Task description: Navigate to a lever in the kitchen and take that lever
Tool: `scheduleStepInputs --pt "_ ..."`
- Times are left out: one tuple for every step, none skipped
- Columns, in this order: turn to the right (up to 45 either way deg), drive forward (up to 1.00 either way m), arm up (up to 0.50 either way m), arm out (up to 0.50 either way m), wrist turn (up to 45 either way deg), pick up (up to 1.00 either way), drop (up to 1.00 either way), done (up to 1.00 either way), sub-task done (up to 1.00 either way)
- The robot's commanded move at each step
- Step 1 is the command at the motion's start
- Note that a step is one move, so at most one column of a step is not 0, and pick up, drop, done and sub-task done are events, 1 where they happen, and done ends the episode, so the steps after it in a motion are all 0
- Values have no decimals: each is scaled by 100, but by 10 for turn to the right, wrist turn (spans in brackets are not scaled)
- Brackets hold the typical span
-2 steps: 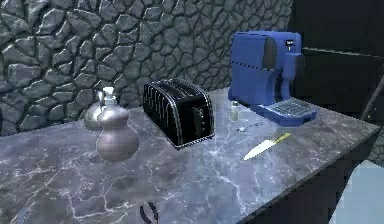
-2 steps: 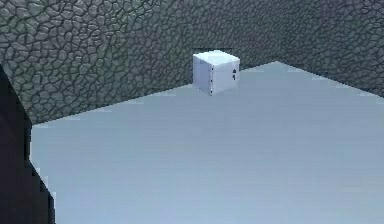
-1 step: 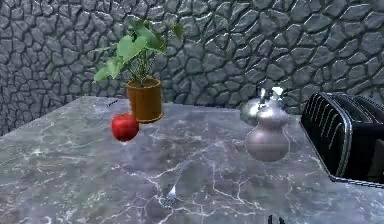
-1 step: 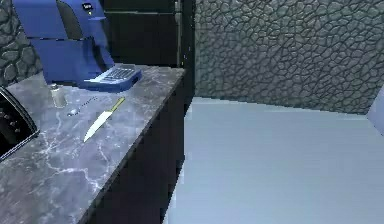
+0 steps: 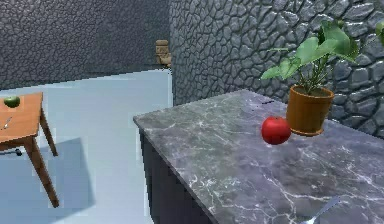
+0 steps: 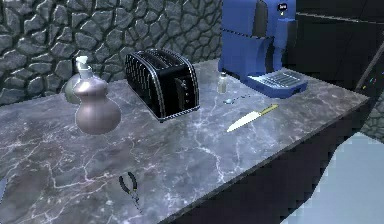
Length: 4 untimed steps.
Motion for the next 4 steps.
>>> scheduleStepInputs --pt "-120 0 0 0 0 0 0 0 0" --pt "0 0 50 0 0 0 0 0 0" --pt "0 0 38 0 0 0 0 0 0" --pt "0 0 0 2 0 0 0 0 0"
